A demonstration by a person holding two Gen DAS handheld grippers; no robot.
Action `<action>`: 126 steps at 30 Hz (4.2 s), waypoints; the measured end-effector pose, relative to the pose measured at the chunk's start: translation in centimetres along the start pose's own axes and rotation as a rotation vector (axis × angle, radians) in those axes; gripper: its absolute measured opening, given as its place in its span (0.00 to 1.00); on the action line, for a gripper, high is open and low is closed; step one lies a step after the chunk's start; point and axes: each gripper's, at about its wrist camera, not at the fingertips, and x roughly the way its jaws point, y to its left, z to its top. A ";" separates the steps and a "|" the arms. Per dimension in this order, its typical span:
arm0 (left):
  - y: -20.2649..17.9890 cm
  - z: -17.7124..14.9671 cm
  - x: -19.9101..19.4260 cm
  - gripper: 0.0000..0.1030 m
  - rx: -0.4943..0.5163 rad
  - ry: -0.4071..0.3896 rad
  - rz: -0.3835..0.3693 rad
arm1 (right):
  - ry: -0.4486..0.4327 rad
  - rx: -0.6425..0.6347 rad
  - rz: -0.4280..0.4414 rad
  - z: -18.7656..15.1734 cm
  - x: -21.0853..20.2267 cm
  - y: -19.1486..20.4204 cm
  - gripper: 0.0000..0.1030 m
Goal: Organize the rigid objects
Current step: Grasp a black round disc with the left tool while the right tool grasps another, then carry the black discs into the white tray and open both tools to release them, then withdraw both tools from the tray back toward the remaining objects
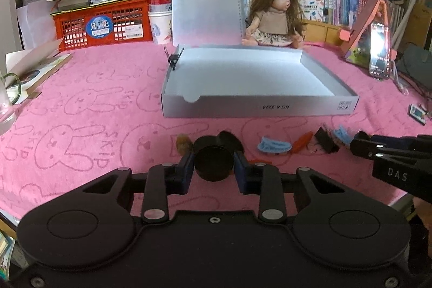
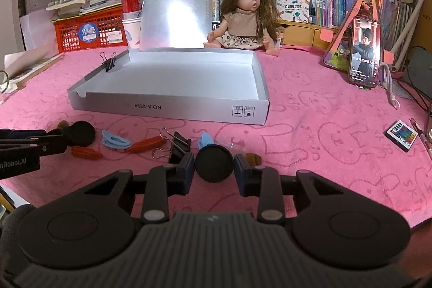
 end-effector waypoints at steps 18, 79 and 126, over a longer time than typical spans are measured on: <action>0.2 5.7 0.8 0.30 -0.027 -0.018 -0.096 | 0.010 0.031 0.079 3.7 -0.1 -0.7 0.36; -2.0 11.6 17.4 0.30 0.034 0.240 -0.072 | 0.344 -0.026 0.094 11.3 15.2 -1.8 0.39; -0.9 10.9 7.3 0.81 0.039 0.028 -0.113 | 0.047 -0.106 0.045 10.2 7.0 -1.9 0.97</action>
